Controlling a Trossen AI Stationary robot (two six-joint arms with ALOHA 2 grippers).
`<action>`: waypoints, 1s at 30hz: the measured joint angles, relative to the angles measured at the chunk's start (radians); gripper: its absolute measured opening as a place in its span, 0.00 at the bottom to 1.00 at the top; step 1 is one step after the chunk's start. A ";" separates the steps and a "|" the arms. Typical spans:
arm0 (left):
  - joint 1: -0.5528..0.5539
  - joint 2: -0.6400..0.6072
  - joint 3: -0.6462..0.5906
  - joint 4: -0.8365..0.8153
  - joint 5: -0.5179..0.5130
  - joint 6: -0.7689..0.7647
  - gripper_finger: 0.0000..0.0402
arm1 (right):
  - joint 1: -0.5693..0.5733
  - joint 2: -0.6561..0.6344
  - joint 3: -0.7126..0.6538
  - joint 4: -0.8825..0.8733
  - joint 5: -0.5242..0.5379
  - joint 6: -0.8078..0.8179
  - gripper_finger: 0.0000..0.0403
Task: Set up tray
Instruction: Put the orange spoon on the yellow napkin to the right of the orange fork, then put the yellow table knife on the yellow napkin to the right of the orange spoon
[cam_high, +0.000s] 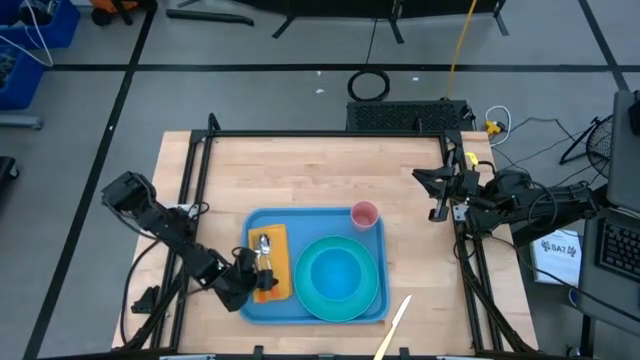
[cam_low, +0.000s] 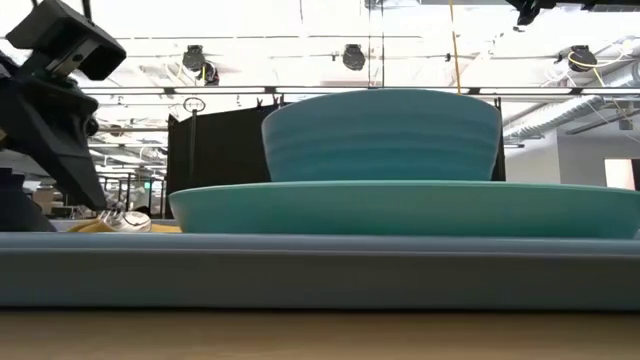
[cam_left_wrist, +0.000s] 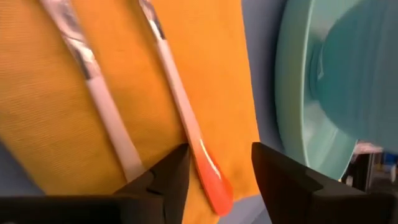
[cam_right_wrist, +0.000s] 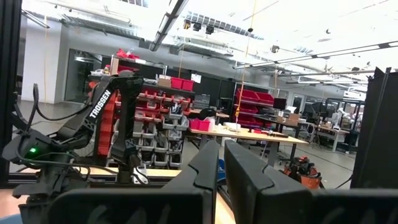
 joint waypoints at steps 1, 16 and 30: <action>0.006 0.000 0.000 0.007 0.016 0.024 0.45 | 0.000 0.000 0.000 0.000 0.000 0.000 0.04; 0.034 -0.047 0.000 -0.018 0.140 0.067 0.48 | 0.000 0.000 0.000 0.002 0.002 0.001 0.04; 0.037 -0.190 -0.001 -0.146 0.071 0.138 0.48 | 0.000 0.000 0.000 0.006 0.005 -0.001 0.04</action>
